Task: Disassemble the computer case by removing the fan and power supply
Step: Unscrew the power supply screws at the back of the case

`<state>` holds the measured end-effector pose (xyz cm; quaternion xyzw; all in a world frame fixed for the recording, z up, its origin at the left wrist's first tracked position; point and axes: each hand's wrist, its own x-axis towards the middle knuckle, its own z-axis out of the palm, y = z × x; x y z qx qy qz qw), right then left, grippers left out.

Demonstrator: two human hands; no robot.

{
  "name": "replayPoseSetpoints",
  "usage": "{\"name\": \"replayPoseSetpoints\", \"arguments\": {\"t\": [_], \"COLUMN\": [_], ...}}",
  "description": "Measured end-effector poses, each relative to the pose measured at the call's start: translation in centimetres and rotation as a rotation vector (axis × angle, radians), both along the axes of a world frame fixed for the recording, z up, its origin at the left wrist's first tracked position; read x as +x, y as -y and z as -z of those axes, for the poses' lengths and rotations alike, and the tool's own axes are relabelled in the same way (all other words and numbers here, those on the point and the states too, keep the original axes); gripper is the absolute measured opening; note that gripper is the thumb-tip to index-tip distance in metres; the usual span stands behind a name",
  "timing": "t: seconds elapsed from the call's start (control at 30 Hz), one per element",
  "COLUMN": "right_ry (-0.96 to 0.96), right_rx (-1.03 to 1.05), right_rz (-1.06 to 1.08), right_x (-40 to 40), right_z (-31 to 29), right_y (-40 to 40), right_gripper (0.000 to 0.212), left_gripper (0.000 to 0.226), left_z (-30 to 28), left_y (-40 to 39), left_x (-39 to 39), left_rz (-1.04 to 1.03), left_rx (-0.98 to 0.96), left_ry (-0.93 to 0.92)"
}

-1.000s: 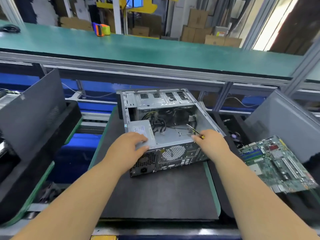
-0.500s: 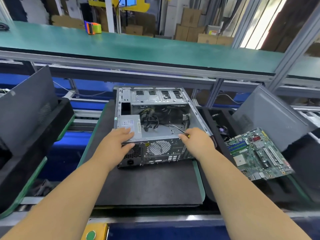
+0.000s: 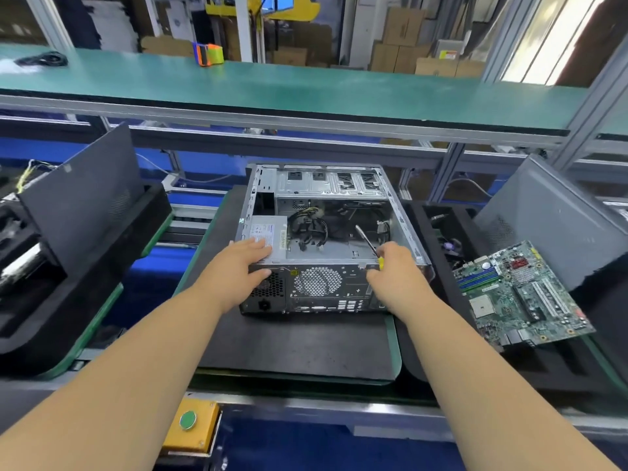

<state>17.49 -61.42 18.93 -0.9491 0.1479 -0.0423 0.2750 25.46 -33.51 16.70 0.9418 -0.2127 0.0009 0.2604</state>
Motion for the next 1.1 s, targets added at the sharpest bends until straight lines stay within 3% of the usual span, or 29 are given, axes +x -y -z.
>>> {"name": "replayPoseSetpoints", "arguments": {"t": [0.1, 0.2, 0.37, 0.53, 0.63, 1.1], "right_ry": [0.084, 0.086, -0.024, -0.045, -0.055, -0.045], "right_rx": [0.039, 0.128, 0.572, 0.816, 0.844, 0.803], "right_rz": [0.021, -0.065, -0.114, -0.036, 0.001, 0.076], "right_x": [-1.0, -1.4, -2.6, -2.9, -3.3, -3.5], "right_z": [0.2, 0.7, 1.8, 2.8, 3.1, 4.6], "right_y": [-1.3, -2.7, -6.0, -9.1, -10.3, -13.2], "right_gripper": [0.027, 0.024, 0.034, 0.023, 0.015, 0.014], "left_gripper": [0.053, 0.049, 0.065, 0.079, 0.079, 0.089], "left_z": [-0.8, -1.1, -0.9, -1.5, -1.4, -1.0], "left_y": [0.2, 0.5, 0.8, 1.2, 1.5, 1.7], "left_x": [0.0, -0.4, -0.2, 1.1, 1.5, 2.7], "left_rz": [0.018, 0.018, 0.071, 0.173, 0.231, 0.259], "left_rx": [0.1, 0.08, 0.121, 0.319, 0.503, 0.552], "left_ry": [-0.016, 0.007, -0.019, -0.032, 0.005, -0.037]}}
